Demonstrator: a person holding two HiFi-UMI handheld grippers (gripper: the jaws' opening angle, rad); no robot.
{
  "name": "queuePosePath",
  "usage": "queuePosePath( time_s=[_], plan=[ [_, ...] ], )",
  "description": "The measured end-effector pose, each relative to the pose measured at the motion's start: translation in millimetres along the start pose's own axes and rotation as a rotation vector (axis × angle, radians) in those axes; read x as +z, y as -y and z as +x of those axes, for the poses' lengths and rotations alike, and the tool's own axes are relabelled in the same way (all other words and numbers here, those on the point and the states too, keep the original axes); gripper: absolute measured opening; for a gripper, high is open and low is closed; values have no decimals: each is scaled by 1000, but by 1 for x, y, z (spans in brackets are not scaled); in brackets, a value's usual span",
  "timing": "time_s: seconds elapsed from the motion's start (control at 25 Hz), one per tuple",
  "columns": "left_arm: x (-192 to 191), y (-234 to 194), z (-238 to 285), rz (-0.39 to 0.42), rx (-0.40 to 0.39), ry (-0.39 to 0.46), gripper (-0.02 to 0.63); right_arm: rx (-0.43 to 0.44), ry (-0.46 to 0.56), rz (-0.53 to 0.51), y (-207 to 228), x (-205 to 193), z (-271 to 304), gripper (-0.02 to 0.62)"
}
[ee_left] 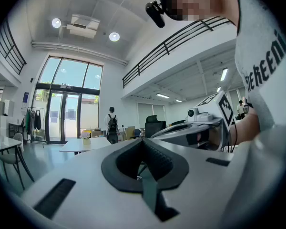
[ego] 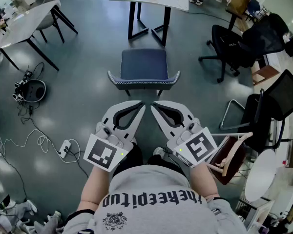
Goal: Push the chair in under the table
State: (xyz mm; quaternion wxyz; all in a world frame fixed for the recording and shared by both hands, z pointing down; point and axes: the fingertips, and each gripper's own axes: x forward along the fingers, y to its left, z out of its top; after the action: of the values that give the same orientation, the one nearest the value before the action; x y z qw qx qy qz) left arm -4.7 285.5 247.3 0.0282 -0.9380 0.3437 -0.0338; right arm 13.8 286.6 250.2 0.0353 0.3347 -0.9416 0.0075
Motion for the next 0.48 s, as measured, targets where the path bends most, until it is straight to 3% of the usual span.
queuePosePath(
  time_s=[0.48],
  plan=[
    [-4,-23,2,5,-36,-2,15,-30,-9,9,4,-2,23,9]
  ],
)
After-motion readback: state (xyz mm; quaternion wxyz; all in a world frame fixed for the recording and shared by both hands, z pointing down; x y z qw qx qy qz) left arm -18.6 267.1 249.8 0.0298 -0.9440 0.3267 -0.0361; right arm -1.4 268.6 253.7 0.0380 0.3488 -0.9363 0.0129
